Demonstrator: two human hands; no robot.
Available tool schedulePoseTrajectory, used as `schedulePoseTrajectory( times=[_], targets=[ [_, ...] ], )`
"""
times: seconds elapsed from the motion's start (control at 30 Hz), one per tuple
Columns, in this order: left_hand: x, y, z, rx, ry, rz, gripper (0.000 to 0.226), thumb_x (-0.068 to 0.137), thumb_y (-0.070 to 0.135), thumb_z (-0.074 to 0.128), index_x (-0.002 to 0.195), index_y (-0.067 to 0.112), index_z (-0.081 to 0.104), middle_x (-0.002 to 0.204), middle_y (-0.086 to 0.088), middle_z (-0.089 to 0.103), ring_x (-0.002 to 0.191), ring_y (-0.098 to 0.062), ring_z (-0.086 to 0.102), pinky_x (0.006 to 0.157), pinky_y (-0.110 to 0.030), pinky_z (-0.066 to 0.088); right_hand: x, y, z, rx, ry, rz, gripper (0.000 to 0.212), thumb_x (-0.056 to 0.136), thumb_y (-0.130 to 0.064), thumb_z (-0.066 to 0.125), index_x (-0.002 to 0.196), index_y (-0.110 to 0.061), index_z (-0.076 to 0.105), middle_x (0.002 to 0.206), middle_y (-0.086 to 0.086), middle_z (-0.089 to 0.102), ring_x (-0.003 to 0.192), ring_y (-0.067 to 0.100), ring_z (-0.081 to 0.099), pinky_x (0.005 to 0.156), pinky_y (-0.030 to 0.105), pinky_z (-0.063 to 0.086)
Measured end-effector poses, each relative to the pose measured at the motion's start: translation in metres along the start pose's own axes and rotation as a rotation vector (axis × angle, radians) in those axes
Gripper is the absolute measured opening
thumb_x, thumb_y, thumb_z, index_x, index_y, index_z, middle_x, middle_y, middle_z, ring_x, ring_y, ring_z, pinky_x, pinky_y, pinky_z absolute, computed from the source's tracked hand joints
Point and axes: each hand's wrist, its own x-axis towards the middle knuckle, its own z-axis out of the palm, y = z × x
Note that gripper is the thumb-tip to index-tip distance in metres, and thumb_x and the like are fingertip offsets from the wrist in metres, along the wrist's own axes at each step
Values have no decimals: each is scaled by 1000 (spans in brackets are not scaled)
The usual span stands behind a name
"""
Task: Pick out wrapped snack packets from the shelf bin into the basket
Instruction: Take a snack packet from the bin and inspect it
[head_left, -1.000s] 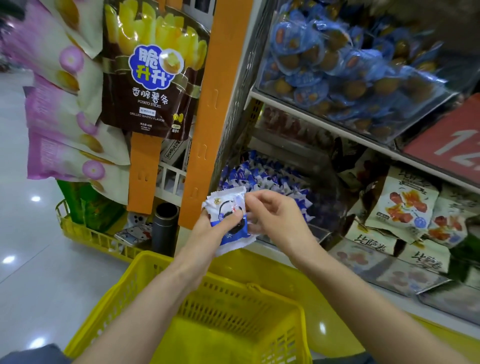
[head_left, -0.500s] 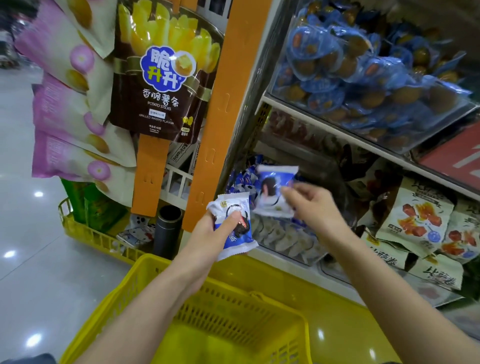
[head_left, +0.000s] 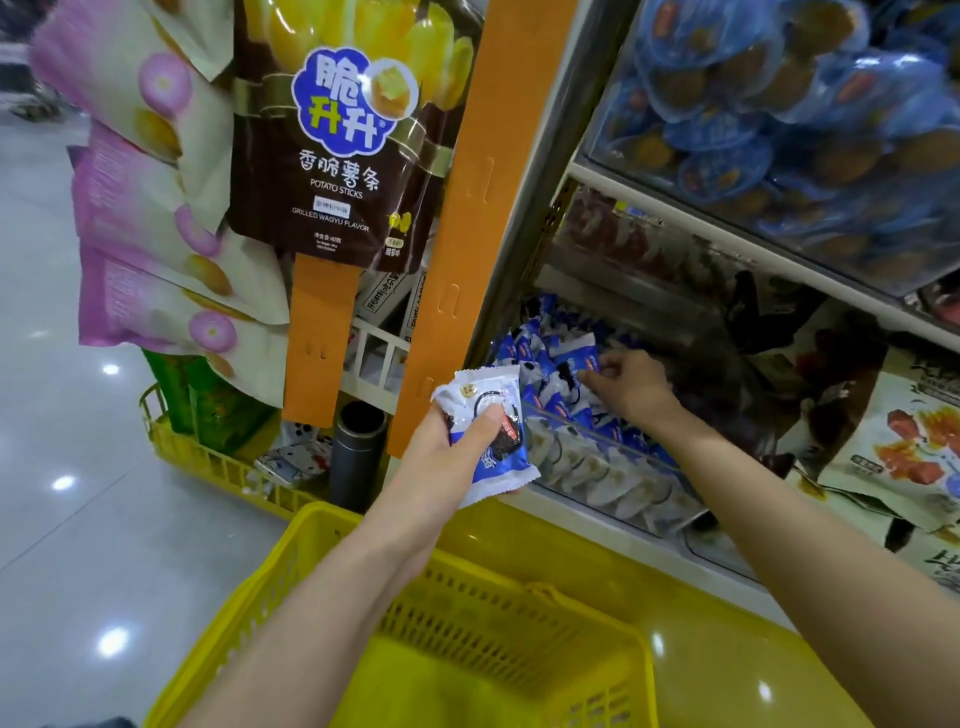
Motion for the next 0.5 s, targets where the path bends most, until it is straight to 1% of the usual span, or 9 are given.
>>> schedulePoseTrajectory(
  times=[0.03, 0.07, 0.1, 0.17, 0.23, 0.27, 0.37, 0.43, 0.5],
  targets=[
    [1, 0, 0, 4, -2, 6, 43, 92, 33, 50, 135, 29, 42, 127, 6, 58, 116, -12, 56, 101, -40, 45, 0, 1, -2, -56, -47, 5, 20, 88, -24, 63, 76, -9, 56, 67, 0, 56, 56, 7, 55, 53, 18, 42],
    [1, 0, 1, 3, -8, 14, 43, 93, 33, 50, 134, 29, 43, 127, 7, 58, 117, -13, 55, 102, -42, 44, 1, 1, -4, -120, -84, 7, 28, 89, -25, 63, 67, -12, 51, 60, 0, 52, 52, 9, 52, 50, 20, 40],
    [1, 0, 2, -3, -16, 21, 42, 93, 33, 50, 134, 29, 43, 128, 7, 57, 118, -13, 54, 102, -43, 44, 3, -1, -5, -174, -111, 6, 31, 88, -27, 62, 64, -12, 49, 57, 2, 50, 53, 12, 50, 52, 23, 39],
    [1, 1, 4, -13, -28, 26, 44, 93, 31, 49, 136, 29, 41, 130, 7, 55, 119, -13, 53, 100, -43, 45, 5, -8, -7, -234, -150, 4, 30, 87, -30, 63, 66, -11, 53, 59, 4, 54, 56, 15, 52, 56, 25, 41],
    [1, 0, 5, -1, -23, 28, 44, 94, 31, 49, 137, 28, 41, 131, 7, 55, 119, -13, 53, 100, -43, 45, 7, -13, -8, -272, -190, -3, 32, 87, -33, 61, 66, -10, 54, 60, 4, 55, 53, 13, 52, 51, 21, 40],
    [1, -1, 5, 14, -17, 31, 44, 94, 32, 49, 137, 28, 40, 130, 7, 55, 119, -12, 53, 102, -41, 44, 9, -15, -8, -286, -217, -10, 33, 88, -33, 61, 66, -10, 53, 61, 5, 54, 55, 14, 52, 54, 23, 41],
    [1, -2, 5, 70, 3, 25, 44, 93, 35, 48, 136, 31, 40, 128, 9, 56, 118, -7, 53, 104, -35, 41, 10, -18, -11, -304, -299, -15, 34, 90, -31, 58, 66, -9, 50, 67, 9, 51, 70, 22, 54, 70, 34, 45],
    [1, -3, 6, 84, 2, 17, 44, 93, 36, 48, 136, 31, 40, 126, 9, 57, 116, -6, 53, 99, -28, 42, 11, -19, -9, -321, -310, 1, 35, 92, -31, 55, 66, -8, 47, 66, 10, 48, 66, 22, 52, 68, 33, 42],
    [1, -4, 7, 101, 3, 8, 44, 93, 37, 48, 136, 32, 40, 127, 10, 57, 115, -5, 53, 93, -24, 41, 9, -21, -2, -291, -265, 21, 41, 92, -28, 56, 58, -10, 42, 59, 7, 43, 55, 17, 44, 62, 30, 38]
  ],
)
